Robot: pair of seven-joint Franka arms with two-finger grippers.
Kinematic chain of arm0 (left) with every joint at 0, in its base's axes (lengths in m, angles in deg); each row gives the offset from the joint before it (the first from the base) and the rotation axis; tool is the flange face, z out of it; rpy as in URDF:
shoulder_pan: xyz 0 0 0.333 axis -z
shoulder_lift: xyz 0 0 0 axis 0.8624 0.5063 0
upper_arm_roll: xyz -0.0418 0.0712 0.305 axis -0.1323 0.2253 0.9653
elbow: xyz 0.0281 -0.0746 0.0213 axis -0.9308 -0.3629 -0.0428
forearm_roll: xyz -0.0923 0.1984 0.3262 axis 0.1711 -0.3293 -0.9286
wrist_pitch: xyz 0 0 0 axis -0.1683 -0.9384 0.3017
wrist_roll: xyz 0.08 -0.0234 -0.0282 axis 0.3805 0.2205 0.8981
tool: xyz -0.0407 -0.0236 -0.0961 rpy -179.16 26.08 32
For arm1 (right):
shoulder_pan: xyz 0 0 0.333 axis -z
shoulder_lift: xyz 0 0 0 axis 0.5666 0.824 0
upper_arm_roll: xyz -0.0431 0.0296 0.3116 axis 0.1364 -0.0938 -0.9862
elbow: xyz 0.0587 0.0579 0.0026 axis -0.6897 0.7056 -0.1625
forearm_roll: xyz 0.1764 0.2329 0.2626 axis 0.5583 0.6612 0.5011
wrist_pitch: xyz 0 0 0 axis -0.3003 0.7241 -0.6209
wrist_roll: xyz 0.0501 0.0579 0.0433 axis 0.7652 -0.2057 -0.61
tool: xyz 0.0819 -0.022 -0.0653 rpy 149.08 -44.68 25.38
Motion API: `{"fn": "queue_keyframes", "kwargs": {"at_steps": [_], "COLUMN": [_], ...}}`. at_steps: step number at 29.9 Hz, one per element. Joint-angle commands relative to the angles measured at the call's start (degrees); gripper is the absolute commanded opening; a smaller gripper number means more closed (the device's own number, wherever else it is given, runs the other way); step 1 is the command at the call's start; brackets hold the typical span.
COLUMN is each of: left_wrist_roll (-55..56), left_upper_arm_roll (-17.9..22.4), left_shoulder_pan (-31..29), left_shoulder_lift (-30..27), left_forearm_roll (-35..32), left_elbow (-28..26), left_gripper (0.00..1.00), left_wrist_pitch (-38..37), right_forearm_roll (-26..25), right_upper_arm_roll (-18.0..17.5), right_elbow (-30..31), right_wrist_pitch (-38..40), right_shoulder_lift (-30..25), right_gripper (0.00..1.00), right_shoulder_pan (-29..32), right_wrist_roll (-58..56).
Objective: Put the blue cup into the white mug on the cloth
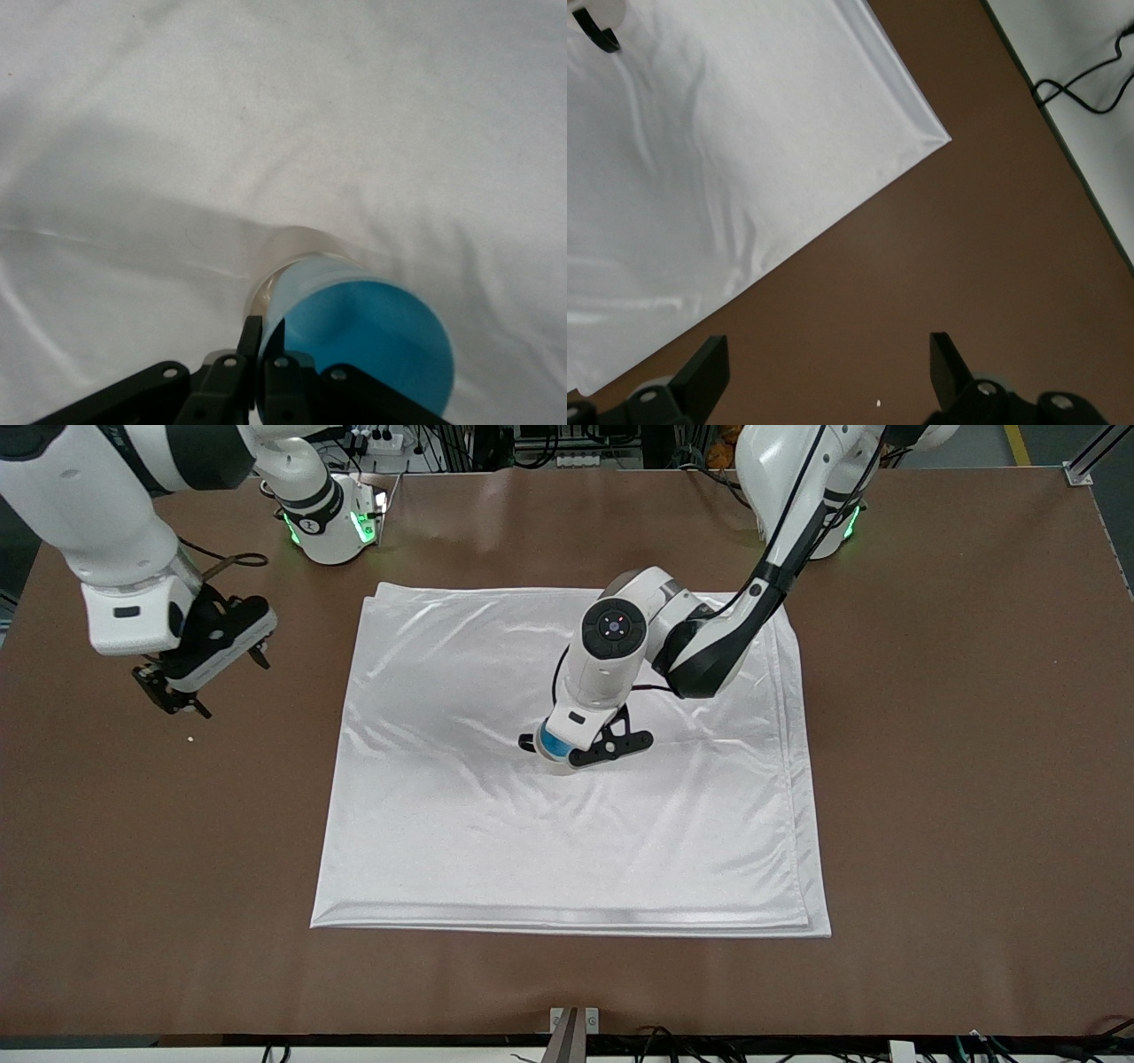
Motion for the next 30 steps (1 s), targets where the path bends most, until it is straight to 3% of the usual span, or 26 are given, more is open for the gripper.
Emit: {"fn": "queue_keyframes", "kwargs": {"at_steps": [1,16,30], "left_wrist_roll": [1.6,1.6,1.4], "left_upper_arm_roll": [0.4,0.5,0.7], "left_shoulder_pan": [1.5,1.7,2.0], "left_shoulder_lift": [0.5,3.7,6.0], "left_forearm_roll": [-1.2,-1.3,-1.4], "left_elbow": [0.3,0.3,0.3], "left_gripper": [0.00,0.00,0.00], "left_wrist_pitch": [0.5,3.5,7.0], "right_forearm_roll": [-0.6,-0.3,0.1], "right_upper_arm_roll": [-0.8,-0.6,-0.6], "right_elbow": [1.7,1.2,-7.1], "right_wrist_pitch": [2.4,3.8,10.2], "right_shoulder_lift": [-3.2,-2.1,3.5], "right_gripper": [1.00,1.00,1.00], "right_shoulder_pan": [3.8,11.7,14.5], "right_wrist_roll": [0.0,1.1,13.8]}}
